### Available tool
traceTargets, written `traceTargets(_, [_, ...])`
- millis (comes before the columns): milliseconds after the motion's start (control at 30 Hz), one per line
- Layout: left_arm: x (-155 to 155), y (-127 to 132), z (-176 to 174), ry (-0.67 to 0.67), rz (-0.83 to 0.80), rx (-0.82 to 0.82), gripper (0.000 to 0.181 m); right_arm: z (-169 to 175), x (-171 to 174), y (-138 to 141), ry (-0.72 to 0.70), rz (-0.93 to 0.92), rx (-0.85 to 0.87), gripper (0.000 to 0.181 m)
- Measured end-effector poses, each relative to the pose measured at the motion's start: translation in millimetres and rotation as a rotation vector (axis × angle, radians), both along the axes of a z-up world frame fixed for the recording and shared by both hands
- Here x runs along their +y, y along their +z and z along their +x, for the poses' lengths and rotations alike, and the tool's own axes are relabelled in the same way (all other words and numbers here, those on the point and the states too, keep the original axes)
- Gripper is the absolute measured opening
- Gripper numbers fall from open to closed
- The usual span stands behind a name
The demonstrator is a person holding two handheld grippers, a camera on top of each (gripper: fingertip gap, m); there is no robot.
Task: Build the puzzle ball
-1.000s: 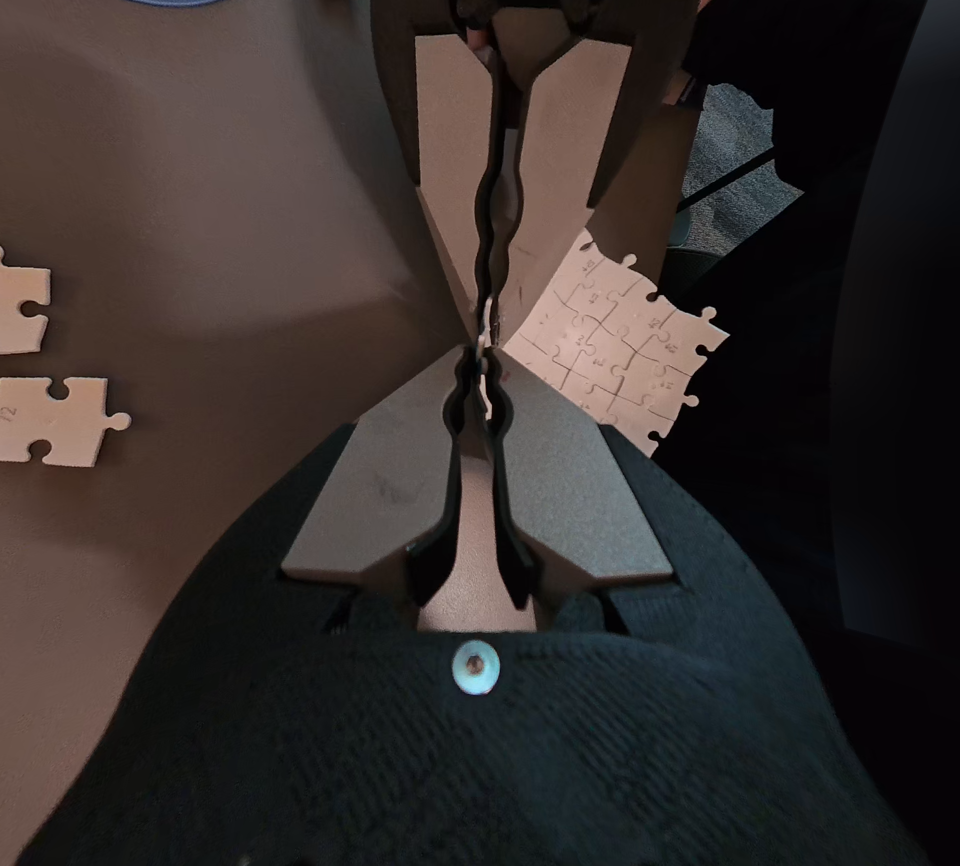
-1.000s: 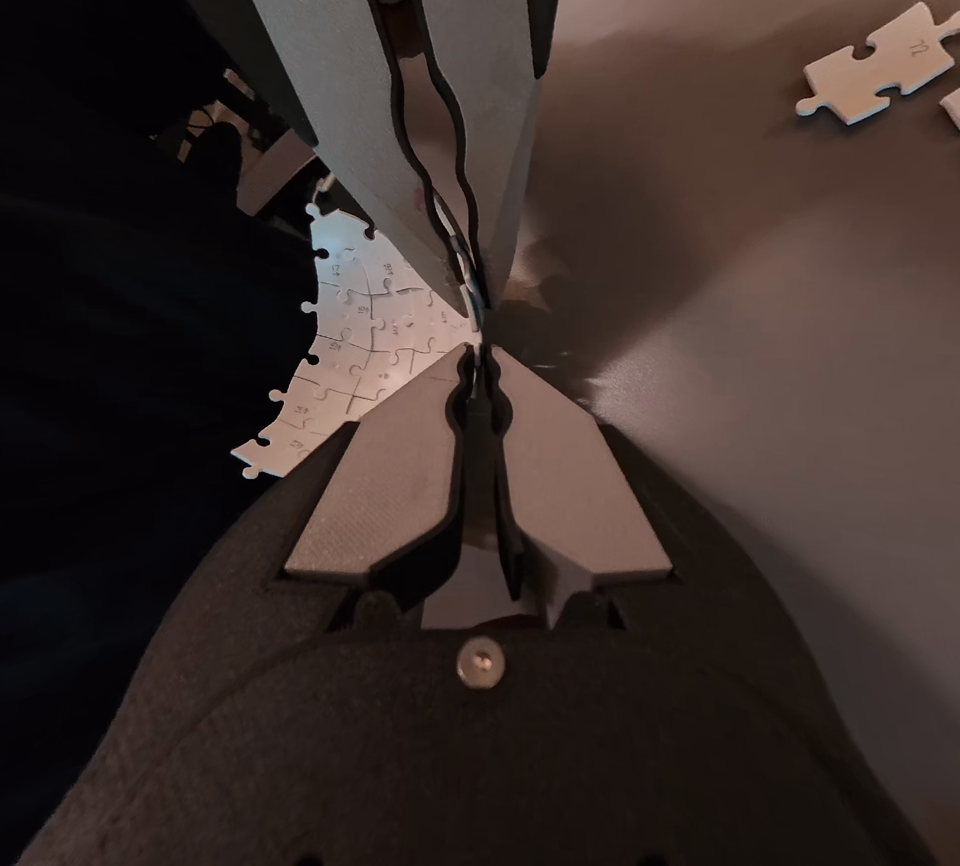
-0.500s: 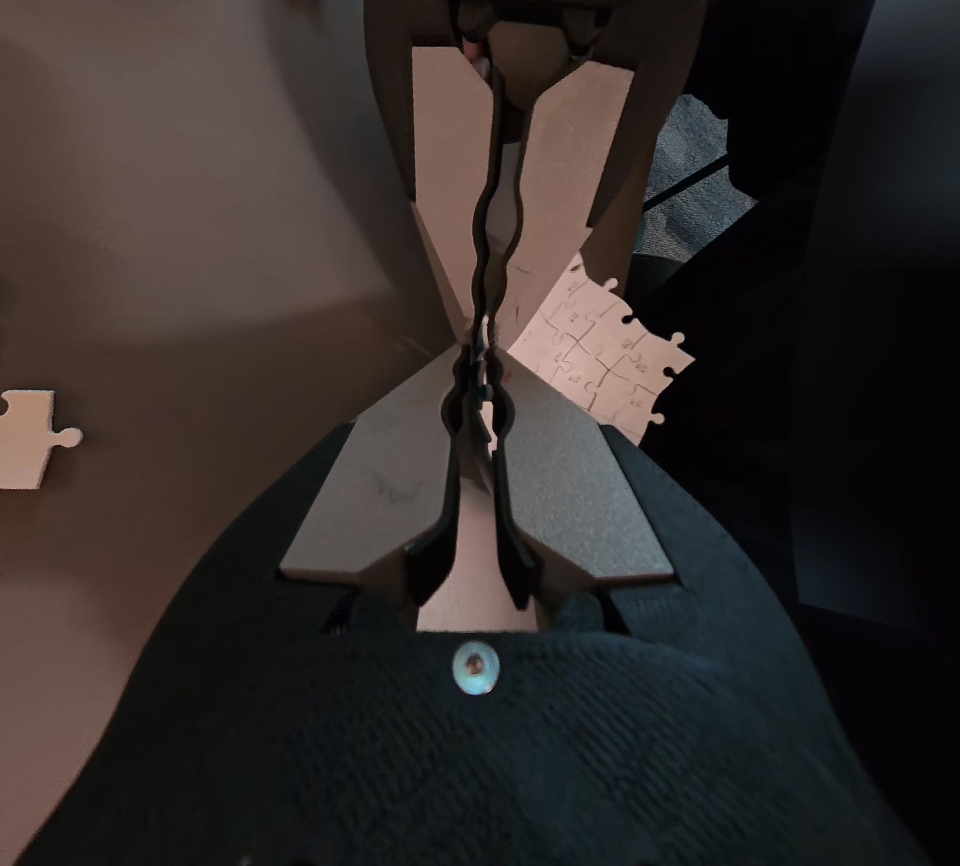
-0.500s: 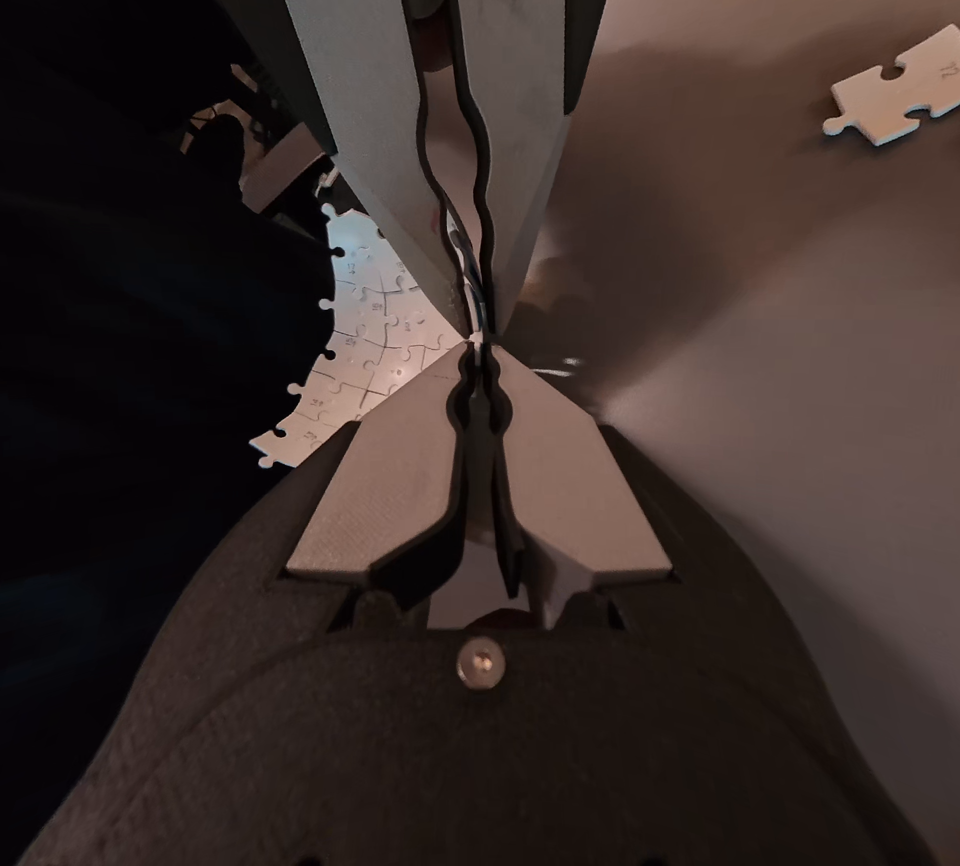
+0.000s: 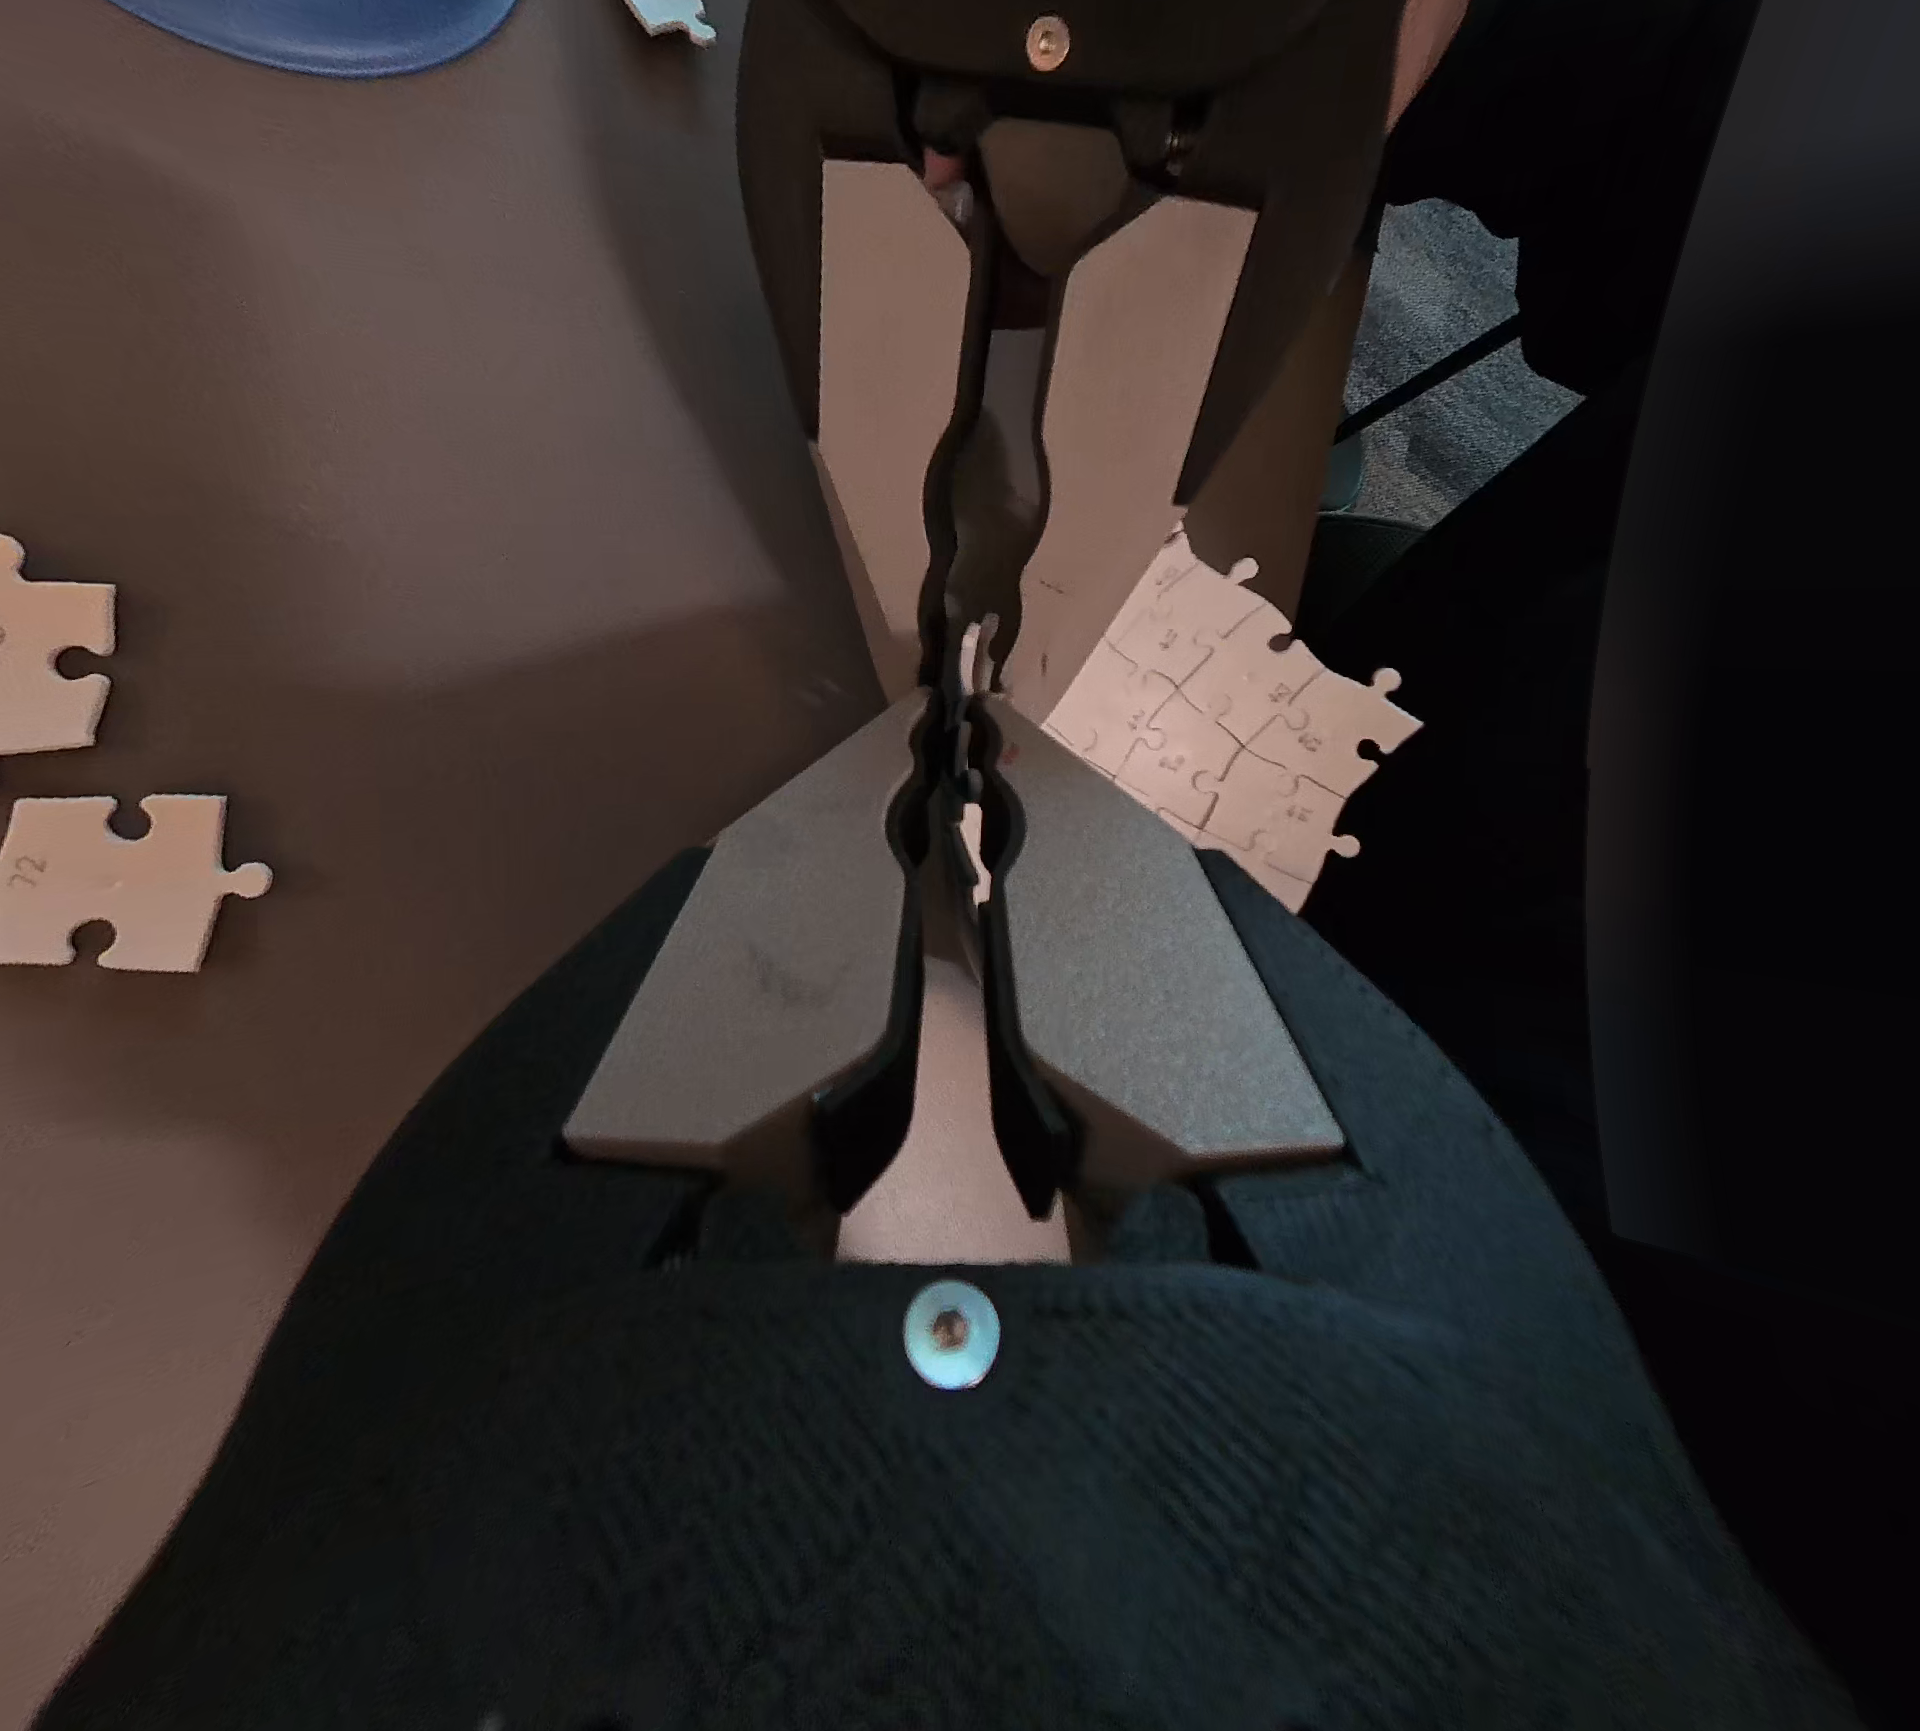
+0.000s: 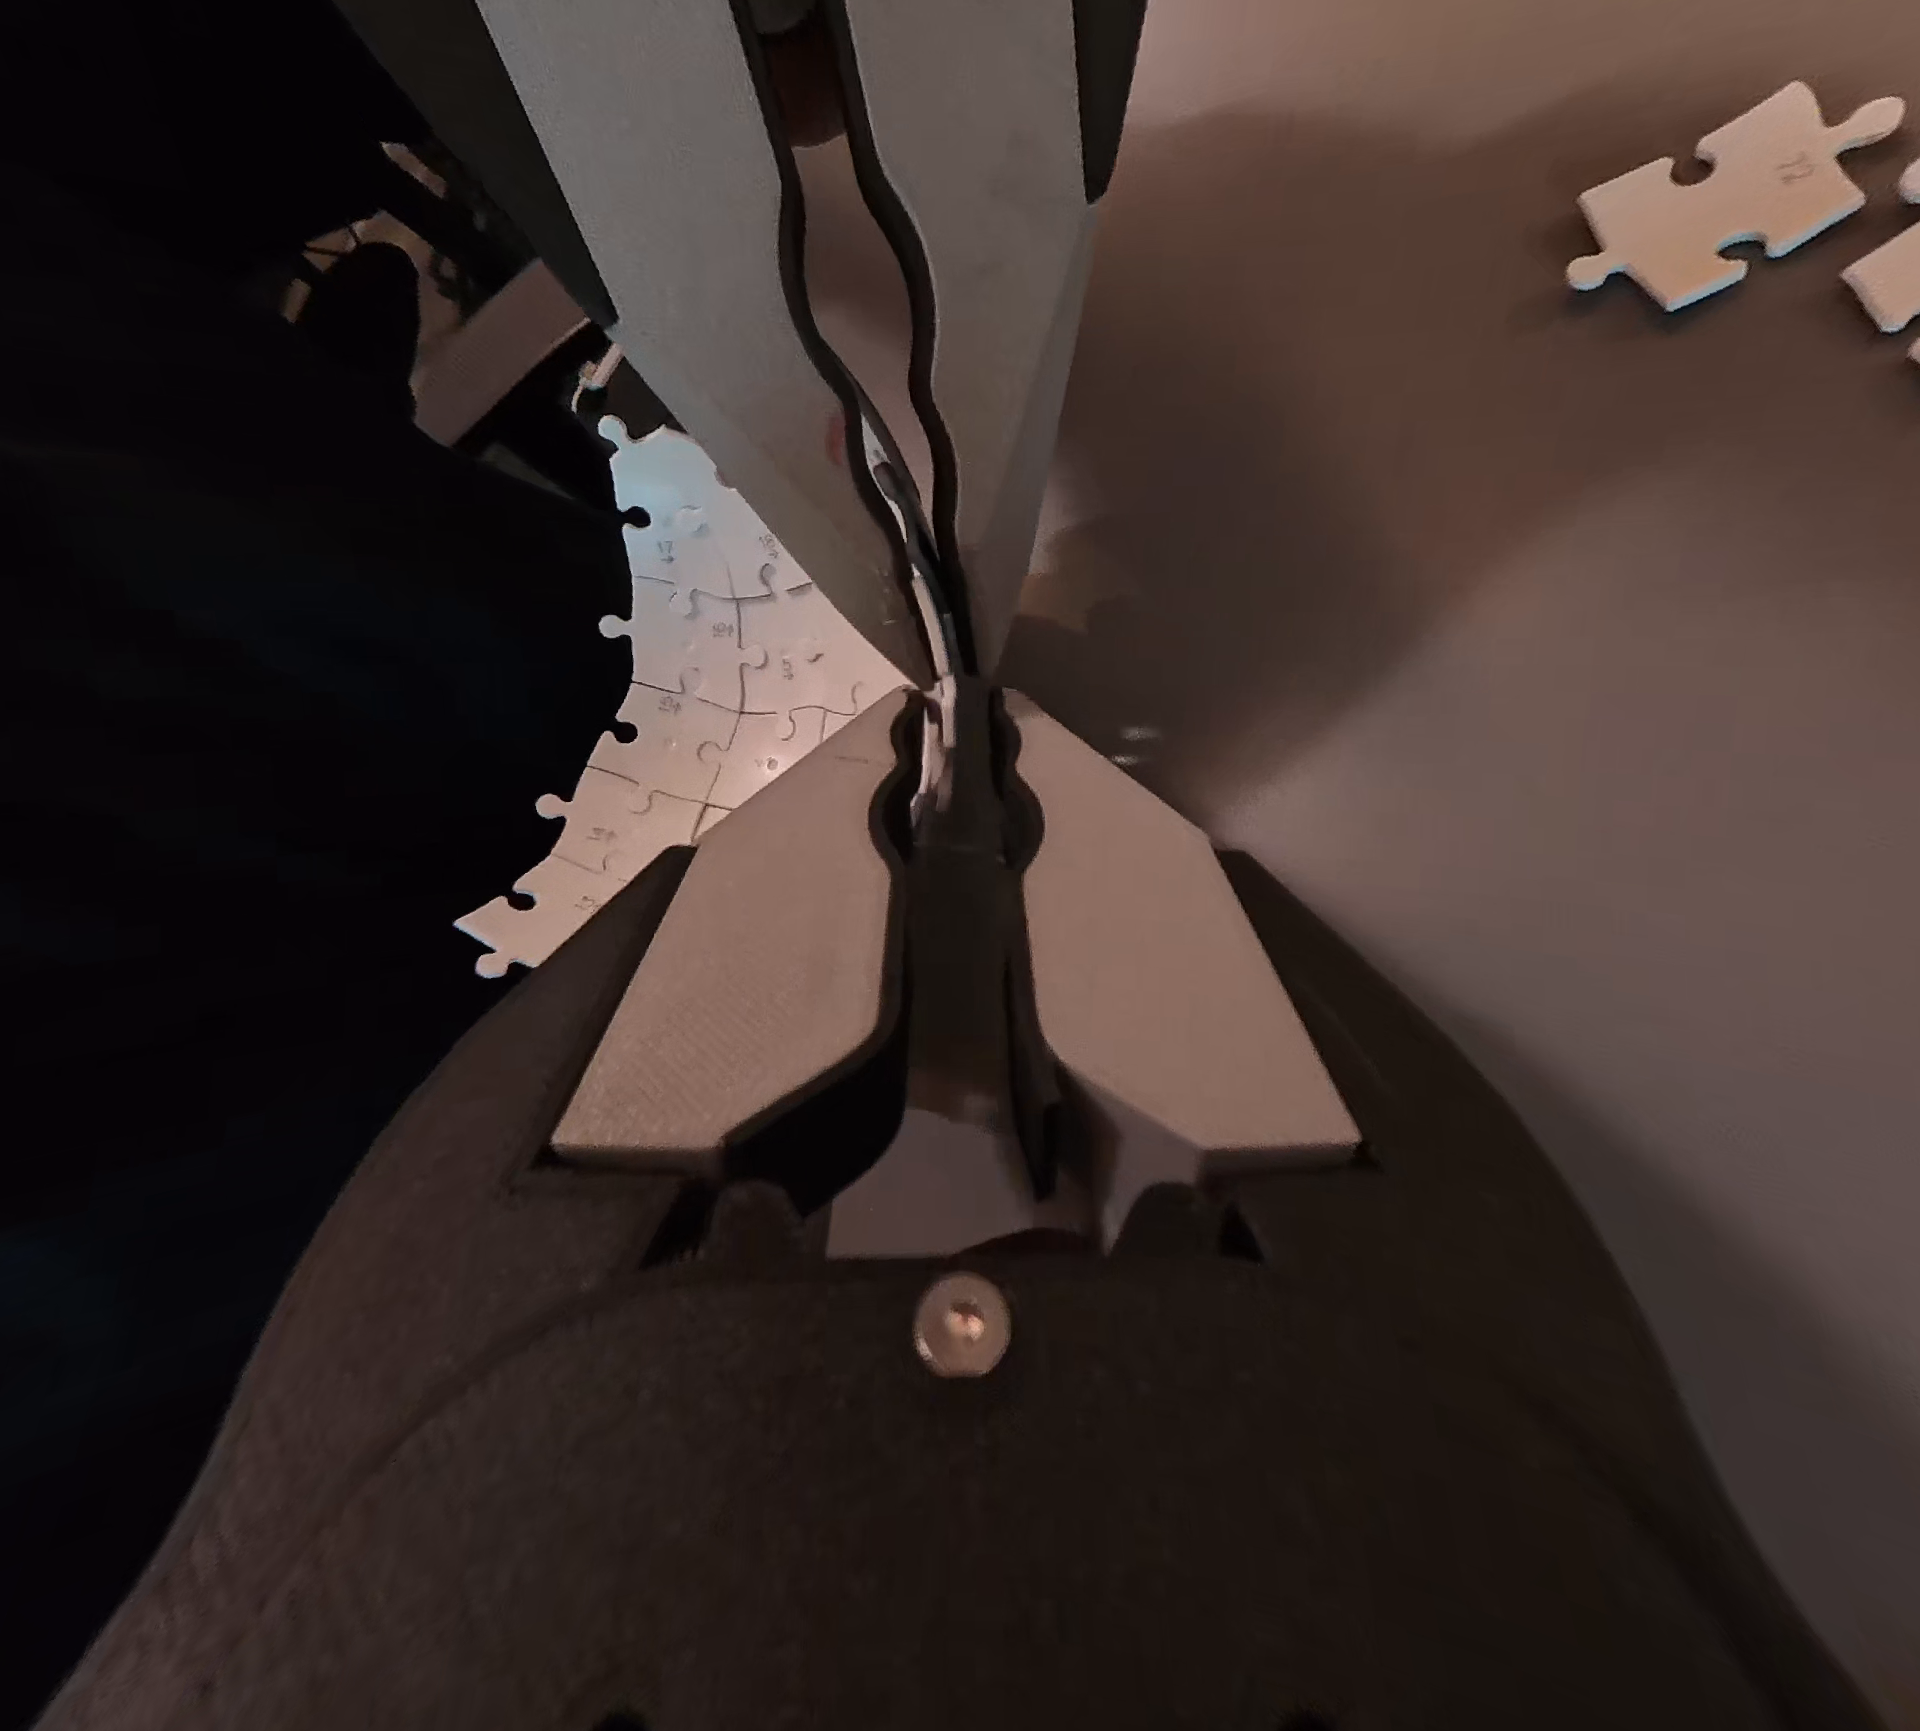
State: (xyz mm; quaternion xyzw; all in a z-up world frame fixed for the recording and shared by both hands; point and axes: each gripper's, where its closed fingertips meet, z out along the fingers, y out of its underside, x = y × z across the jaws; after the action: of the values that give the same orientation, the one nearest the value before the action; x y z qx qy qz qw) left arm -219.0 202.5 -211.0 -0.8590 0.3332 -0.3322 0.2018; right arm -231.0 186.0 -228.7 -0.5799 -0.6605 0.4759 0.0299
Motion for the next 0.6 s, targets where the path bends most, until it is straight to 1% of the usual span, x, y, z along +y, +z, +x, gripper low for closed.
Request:
traceTargets(67, [0.0, 0.6, -0.6, -0.005, 0.007, 0.001, 0.001, 0.1, -2.7, 2.0, 0.010, -0.023, 0.005, 0.001])
traceTargets(267, [-1.7, 1.2, -2.0, -0.023, 0.026, 0.021, 0.001, -0.9, -5.2, 3.0, 0.013, -0.060, 0.001, 0.001])
traceTargets(333, [-1.6, 1.1, -4.1, -0.013, 0.013, 0.022, 0.003, -2.5, -4.3, 2.5, 0.002, -0.025, 0.005, 0.000])
traceTargets(433, [-5.4, 0.1, -8.2, -0.011, -0.058, 0.020, 0.008, -4.8, -3.3, 1.0, -0.014, 0.064, 0.007, 0.000])
traceTargets(600, [-8.3, 1.3, -10.1, -0.048, -0.021, 0.079, 0.004, -5.6, -4.1, 4.1, -0.027, 0.146, 0.019, 0.000])
